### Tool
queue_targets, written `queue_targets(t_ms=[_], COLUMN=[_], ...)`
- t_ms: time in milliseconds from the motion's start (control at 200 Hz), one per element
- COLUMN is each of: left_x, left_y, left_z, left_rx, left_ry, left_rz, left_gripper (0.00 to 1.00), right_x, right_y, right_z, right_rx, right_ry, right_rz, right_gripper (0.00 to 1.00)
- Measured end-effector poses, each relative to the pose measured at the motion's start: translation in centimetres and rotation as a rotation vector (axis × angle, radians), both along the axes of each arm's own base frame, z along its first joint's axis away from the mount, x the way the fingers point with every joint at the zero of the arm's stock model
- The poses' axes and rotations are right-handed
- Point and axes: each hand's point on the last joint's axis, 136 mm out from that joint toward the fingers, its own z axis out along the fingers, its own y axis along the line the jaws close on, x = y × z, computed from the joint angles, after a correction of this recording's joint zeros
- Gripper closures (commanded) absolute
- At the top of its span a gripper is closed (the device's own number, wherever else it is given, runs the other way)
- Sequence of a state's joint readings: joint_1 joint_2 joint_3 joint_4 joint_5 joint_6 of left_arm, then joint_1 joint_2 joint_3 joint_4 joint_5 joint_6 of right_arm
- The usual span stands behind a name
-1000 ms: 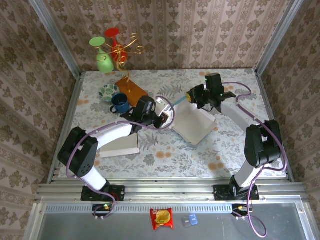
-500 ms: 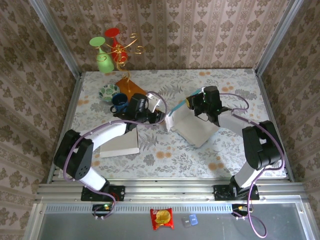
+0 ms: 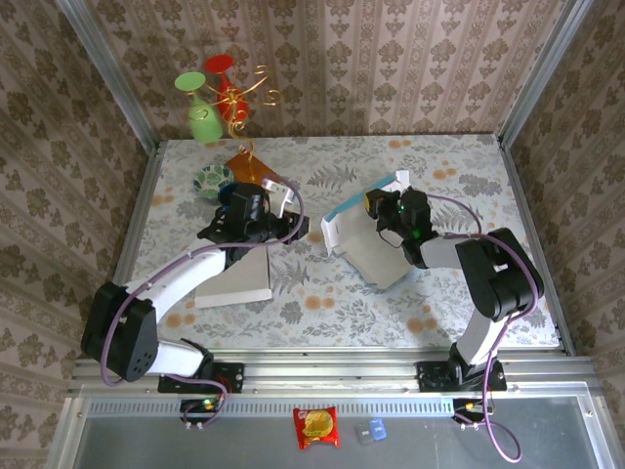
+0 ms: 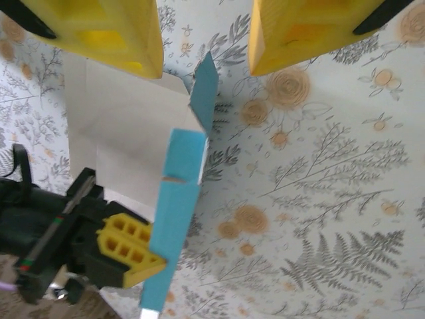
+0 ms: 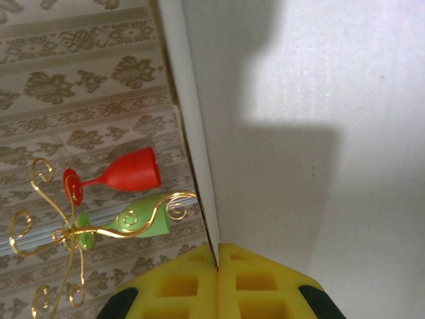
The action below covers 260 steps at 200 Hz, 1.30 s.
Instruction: Fold the paper box
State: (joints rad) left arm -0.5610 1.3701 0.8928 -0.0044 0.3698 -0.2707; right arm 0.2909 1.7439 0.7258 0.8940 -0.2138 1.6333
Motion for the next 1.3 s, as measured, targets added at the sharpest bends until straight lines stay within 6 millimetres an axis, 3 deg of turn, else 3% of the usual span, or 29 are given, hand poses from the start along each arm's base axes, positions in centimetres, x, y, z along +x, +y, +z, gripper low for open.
queue_targets(t_ms=[130,380,590,820,1300], left_x=[0.1,-0.1,-0.2,0.5,-0.1], left_y=[0.1,-0.7,-2.4,-3.8,-7.1], left_z=[-1.4,-7.0,-9.3,-9.6,-8.8], left_rx=[0.020,0.093,0.135,0.146,0.162], left_ry=[0.027,0.081,0.059,-0.007,-0.097], left_rz=[0.007,-0.035,-0.103,-0.158,-0.266], left_gripper=[0.68,0.69,0.70,0.72,0.72], right_x=[-0.4,-1.3,-1.4,-1.4,-1.4], right_y=[0.0,0.0,0.1,0.1,0.2], right_z=[0.3,0.0,0.0,0.0,0.0], right_rx=[0.002,0.013,0.015,0.016,0.016], right_ry=[-0.033,-0.064,-0.067,-0.066,-0.066], right_rz=[0.008,0.023,0.031,0.034,0.034], right_gripper=[1.00,1.00,1.00,1.00,1.00])
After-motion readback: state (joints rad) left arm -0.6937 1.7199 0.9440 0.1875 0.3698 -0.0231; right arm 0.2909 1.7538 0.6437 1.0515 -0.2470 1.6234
